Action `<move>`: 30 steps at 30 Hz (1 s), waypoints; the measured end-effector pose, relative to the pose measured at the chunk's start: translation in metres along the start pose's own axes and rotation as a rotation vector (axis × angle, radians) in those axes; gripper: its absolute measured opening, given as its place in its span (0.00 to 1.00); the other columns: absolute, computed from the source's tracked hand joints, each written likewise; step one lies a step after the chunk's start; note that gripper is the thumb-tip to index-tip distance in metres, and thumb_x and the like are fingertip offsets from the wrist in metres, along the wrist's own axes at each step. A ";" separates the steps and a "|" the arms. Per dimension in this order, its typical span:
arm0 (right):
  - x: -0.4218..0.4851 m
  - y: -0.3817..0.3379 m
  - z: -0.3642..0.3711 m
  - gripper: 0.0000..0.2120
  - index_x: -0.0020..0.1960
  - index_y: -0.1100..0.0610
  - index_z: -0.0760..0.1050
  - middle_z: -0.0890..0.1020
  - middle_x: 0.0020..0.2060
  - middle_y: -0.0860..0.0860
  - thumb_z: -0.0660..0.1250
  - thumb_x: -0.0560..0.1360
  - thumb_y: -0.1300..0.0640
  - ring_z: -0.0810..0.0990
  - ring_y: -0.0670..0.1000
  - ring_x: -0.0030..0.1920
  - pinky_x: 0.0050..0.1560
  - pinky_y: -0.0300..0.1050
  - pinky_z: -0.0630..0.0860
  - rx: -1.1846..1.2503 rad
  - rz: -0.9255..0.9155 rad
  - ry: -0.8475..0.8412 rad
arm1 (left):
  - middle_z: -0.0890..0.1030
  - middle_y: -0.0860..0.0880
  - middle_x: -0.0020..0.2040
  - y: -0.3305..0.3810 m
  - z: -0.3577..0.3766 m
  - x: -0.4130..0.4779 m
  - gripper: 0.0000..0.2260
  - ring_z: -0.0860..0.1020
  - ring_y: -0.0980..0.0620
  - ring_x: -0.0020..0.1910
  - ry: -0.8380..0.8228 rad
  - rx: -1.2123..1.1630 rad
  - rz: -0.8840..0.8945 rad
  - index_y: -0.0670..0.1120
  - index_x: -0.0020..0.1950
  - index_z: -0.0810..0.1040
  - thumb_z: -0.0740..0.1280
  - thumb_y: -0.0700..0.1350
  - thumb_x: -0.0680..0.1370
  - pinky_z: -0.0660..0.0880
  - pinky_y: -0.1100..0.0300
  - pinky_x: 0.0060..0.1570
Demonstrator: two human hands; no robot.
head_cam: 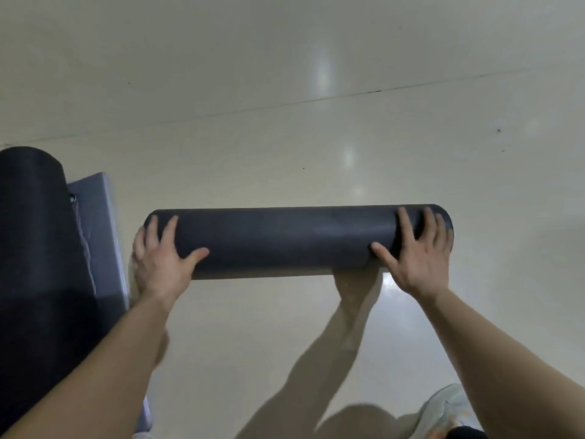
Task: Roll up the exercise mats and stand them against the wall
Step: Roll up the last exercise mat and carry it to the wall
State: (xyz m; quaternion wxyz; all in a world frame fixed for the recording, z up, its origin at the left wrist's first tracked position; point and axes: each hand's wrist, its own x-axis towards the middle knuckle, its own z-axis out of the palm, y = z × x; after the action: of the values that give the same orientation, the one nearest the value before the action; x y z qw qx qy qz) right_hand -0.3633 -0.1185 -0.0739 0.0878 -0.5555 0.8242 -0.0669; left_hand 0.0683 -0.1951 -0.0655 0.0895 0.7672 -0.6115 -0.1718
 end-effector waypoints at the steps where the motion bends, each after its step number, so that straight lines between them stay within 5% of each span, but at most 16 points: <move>1: -0.002 0.006 -0.001 0.49 0.83 0.50 0.53 0.54 0.81 0.63 0.55 0.72 0.22 0.51 0.65 0.81 0.78 0.68 0.53 0.057 0.098 0.005 | 0.52 0.46 0.83 0.001 0.002 -0.002 0.42 0.52 0.40 0.80 0.004 -0.065 -0.132 0.51 0.82 0.55 0.73 0.60 0.75 0.58 0.38 0.76; 3: -0.002 0.006 -0.008 0.56 0.83 0.52 0.49 0.53 0.81 0.64 0.64 0.67 0.23 0.53 0.66 0.80 0.78 0.65 0.57 0.281 0.266 0.002 | 0.50 0.45 0.83 0.008 0.005 -0.005 0.50 0.53 0.36 0.79 -0.011 -0.237 -0.351 0.50 0.83 0.47 0.75 0.60 0.72 0.58 0.37 0.76; 6: 0.002 0.005 -0.018 0.60 0.82 0.50 0.49 0.61 0.77 0.62 0.77 0.63 0.30 0.64 0.65 0.76 0.74 0.63 0.67 0.547 0.438 -0.023 | 0.55 0.43 0.81 0.007 0.004 0.002 0.55 0.60 0.35 0.77 -0.033 -0.311 -0.444 0.48 0.82 0.45 0.78 0.61 0.69 0.63 0.36 0.73; 10: 0.002 0.012 -0.024 0.54 0.75 0.51 0.59 0.73 0.67 0.59 0.73 0.57 0.27 0.76 0.65 0.65 0.63 0.63 0.77 0.599 0.538 -0.055 | 0.67 0.42 0.74 -0.010 0.002 0.011 0.56 0.70 0.35 0.70 -0.070 -0.346 -0.498 0.46 0.78 0.58 0.81 0.66 0.60 0.72 0.37 0.66; 13: 0.005 0.004 -0.024 0.56 0.78 0.51 0.56 0.71 0.69 0.61 0.72 0.57 0.30 0.74 0.66 0.67 0.65 0.61 0.76 0.605 0.581 -0.039 | 0.72 0.42 0.70 -0.013 0.001 0.014 0.53 0.73 0.35 0.67 -0.064 -0.368 -0.504 0.46 0.73 0.63 0.79 0.69 0.58 0.73 0.37 0.64; 17: 0.000 -0.020 -0.018 0.60 0.84 0.47 0.44 0.62 0.74 0.65 0.76 0.66 0.32 0.62 0.68 0.74 0.73 0.61 0.66 0.497 0.589 -0.009 | 0.77 0.45 0.64 -0.017 -0.006 0.019 0.53 0.76 0.37 0.63 -0.053 -0.418 -0.519 0.48 0.68 0.69 0.74 0.76 0.51 0.74 0.37 0.63; 24: -0.035 -0.021 -0.007 0.73 0.82 0.43 0.40 0.62 0.70 0.70 0.82 0.53 0.29 0.63 0.71 0.70 0.70 0.64 0.68 0.349 0.548 -0.055 | 0.73 0.43 0.67 -0.013 -0.005 0.016 0.53 0.74 0.35 0.64 -0.056 -0.223 -0.442 0.43 0.70 0.65 0.76 0.74 0.57 0.76 0.37 0.59; 28: -0.024 -0.022 -0.025 0.73 0.80 0.49 0.43 0.64 0.69 0.70 0.77 0.50 0.22 0.64 0.71 0.70 0.71 0.64 0.64 0.065 0.532 -0.225 | 0.71 0.40 0.69 -0.014 -0.003 0.025 0.51 0.74 0.33 0.64 -0.106 -0.147 -0.415 0.42 0.72 0.61 0.78 0.68 0.62 0.76 0.36 0.58; 30: -0.005 -0.039 -0.040 0.69 0.78 0.51 0.50 0.55 0.76 0.68 0.74 0.50 0.19 0.54 0.72 0.76 0.75 0.67 0.55 -0.150 0.353 -0.302 | 0.71 0.40 0.68 -0.018 -0.004 0.026 0.50 0.74 0.33 0.63 -0.114 -0.140 -0.407 0.42 0.72 0.61 0.78 0.68 0.62 0.76 0.36 0.58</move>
State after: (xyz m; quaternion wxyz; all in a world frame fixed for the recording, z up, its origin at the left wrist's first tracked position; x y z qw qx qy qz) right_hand -0.3351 -0.1282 -0.0267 0.1789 -0.4117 0.8886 0.0946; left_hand 0.0910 -0.2166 -0.0715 0.0712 0.8558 -0.4346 -0.2714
